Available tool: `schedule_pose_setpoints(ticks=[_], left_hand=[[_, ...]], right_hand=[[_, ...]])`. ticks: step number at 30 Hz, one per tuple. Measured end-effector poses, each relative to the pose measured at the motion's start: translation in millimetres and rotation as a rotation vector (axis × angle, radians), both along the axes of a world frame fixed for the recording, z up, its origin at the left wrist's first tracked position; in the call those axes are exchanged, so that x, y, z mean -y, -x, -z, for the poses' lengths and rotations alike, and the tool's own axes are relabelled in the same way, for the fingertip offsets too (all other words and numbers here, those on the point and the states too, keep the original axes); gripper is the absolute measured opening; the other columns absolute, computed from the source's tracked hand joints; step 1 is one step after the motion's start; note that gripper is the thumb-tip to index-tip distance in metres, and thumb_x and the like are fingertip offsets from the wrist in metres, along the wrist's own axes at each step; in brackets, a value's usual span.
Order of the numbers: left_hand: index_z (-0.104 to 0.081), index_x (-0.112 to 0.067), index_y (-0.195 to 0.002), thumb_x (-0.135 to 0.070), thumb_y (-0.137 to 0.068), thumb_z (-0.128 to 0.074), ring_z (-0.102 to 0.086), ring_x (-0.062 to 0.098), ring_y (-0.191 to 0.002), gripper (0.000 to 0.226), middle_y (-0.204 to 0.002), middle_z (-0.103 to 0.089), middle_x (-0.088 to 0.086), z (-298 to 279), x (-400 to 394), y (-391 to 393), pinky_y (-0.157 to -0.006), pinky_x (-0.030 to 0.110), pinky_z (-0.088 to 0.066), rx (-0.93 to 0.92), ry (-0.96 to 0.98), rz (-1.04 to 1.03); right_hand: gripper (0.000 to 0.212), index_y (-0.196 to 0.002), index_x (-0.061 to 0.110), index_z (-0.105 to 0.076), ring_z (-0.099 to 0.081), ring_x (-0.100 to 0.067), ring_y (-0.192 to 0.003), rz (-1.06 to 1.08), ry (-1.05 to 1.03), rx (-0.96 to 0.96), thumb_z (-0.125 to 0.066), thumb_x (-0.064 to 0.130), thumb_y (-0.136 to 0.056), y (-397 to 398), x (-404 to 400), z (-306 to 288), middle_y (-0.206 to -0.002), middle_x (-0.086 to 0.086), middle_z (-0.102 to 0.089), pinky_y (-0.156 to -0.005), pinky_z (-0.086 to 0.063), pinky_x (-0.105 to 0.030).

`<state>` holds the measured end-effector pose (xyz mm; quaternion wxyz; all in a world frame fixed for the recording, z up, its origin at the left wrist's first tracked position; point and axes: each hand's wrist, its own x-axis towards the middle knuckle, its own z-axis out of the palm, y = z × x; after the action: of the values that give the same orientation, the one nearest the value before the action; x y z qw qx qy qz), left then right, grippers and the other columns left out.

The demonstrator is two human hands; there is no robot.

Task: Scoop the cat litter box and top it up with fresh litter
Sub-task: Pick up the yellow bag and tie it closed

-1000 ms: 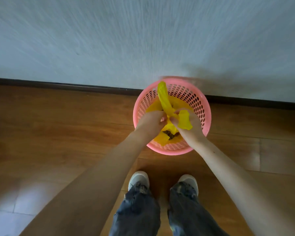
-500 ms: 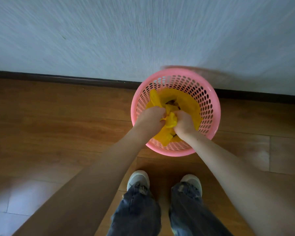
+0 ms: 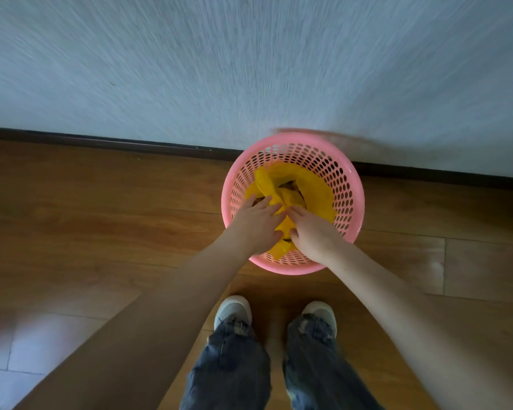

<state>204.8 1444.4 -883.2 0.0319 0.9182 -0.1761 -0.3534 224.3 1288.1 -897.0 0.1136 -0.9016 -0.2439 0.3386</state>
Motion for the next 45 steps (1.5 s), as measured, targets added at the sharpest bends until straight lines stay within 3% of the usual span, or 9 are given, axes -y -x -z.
schedule_pose_setpoints(ticks=[4, 12, 17, 23, 30, 35, 38, 41, 45], left_hand=[[-0.027, -0.025, -0.153, -0.048, -0.103, -0.021, -0.015, 0.026, -0.149, 0.055, -0.16, -0.025, 0.0, 30.5, 7.1, -5.2, -0.121, 0.049, -0.008, -0.06, -0.062, -0.008], [-0.027, -0.024, -0.153, -0.046, -0.103, -0.022, -0.023, 0.026, -0.145, 0.054, -0.159, -0.026, 0.002, 65.4, 16.5, -19.1, -0.119, 0.046, -0.018, -0.187, -0.12, -0.066], [-0.045, -0.019, -0.14, -0.036, -0.101, -0.037, -0.047, 0.025, -0.126, 0.043, -0.138, -0.052, 0.005, 43.9, 10.9, -11.6, -0.108, 0.04, -0.036, -0.048, 0.034, -0.168], [-0.041, -0.019, -0.144, -0.033, -0.1, -0.046, -0.045, 0.02, -0.13, 0.046, -0.142, -0.049, 0.001, -25.4, 2.8, 5.9, -0.109, 0.035, -0.035, 0.083, 0.228, -0.314], [-0.039, -0.022, -0.146, -0.05, -0.094, -0.05, -0.038, 0.017, -0.137, 0.06, -0.147, -0.044, -0.004, -167.6, -6.1, 24.2, -0.112, 0.037, -0.032, 0.219, 0.257, -0.443], [-0.052, -0.023, -0.136, -0.054, -0.083, -0.053, -0.05, 0.022, -0.129, 0.062, -0.138, -0.055, -0.002, -320.3, -9.8, 26.2, -0.106, 0.039, -0.04, 0.392, 0.272, -0.431], [-0.028, -0.032, -0.15, -0.059, -0.093, -0.045, -0.023, 0.017, -0.146, 0.065, -0.156, -0.03, -0.009, -438.3, -1.0, 30.3, -0.118, 0.033, -0.01, 0.404, 0.244, -0.371], [-0.018, -0.032, -0.154, -0.057, -0.098, -0.035, -0.009, 0.014, -0.15, 0.064, -0.161, -0.018, -0.009, -550.9, 7.5, 40.7, -0.113, 0.028, 0.008, 0.485, 0.252, -0.323], [-0.037, -0.025, -0.148, -0.053, -0.099, -0.031, -0.035, 0.023, -0.142, 0.056, -0.152, -0.041, 0.0, -666.1, 12.4, 54.3, -0.116, 0.037, -0.016, 0.655, 0.259, -0.276]], right_hand=[[0.047, -0.145, 0.015, -0.033, -0.044, -0.027, -0.129, -0.049, 0.14, -0.144, -0.042, 0.021, -0.1, -13.1, -9.6, 40.8, -0.148, -0.006, -0.036, -0.101, -0.044, -0.042], [0.049, -0.139, 0.014, -0.04, -0.047, -0.028, -0.127, -0.097, 0.225, -0.163, -0.053, 0.012, -0.093, -25.1, -23.6, 93.4, -0.143, -0.008, -0.043, -0.102, -0.043, -0.041], [0.028, -0.122, 0.009, -0.056, -0.051, -0.027, -0.118, 0.042, -0.011, -0.056, -0.046, 0.011, -0.096, -23.7, -16.7, 51.6, -0.13, -0.009, -0.053, -0.094, -0.04, -0.034], [0.034, -0.13, 0.01, -0.056, -0.044, -0.019, -0.13, 0.353, -0.302, -0.002, -0.054, 0.013, -0.096, -8.0, -7.4, -33.5, -0.137, -0.005, -0.052, -0.106, -0.03, -0.025], [0.033, -0.128, 0.016, -0.057, -0.05, -0.006, -0.115, 0.656, -0.491, 0.008, -0.056, 0.026, -0.096, -4.0, -0.2, -174.0, -0.127, 0.003, -0.059, -0.094, -0.032, -0.015], [0.033, -0.127, 0.027, -0.055, -0.053, -0.005, -0.115, 0.602, -0.527, 0.11, -0.05, 0.041, -0.097, -2.8, 6.4, -315.7, -0.125, 0.01, -0.06, -0.101, -0.045, -0.032], [0.042, -0.132, 0.03, -0.05, -0.049, -0.005, -0.121, 0.56, -0.506, 0.163, -0.043, 0.05, -0.096, 1.6, 7.8, -429.2, -0.133, 0.011, -0.055, -0.104, -0.041, -0.026], [0.049, -0.136, 0.032, -0.047, -0.043, -0.004, -0.127, 0.458, -0.472, 0.288, -0.036, 0.054, -0.094, 13.2, 13.4, -536.9, -0.139, 0.012, -0.049, -0.102, -0.027, -0.011], [0.05, -0.137, 0.032, -0.046, -0.04, -0.004, -0.13, 0.372, -0.451, 0.476, -0.033, 0.055, -0.095, 23.9, 29.7, -654.6, -0.142, 0.011, -0.047, -0.101, -0.019, -0.009]])
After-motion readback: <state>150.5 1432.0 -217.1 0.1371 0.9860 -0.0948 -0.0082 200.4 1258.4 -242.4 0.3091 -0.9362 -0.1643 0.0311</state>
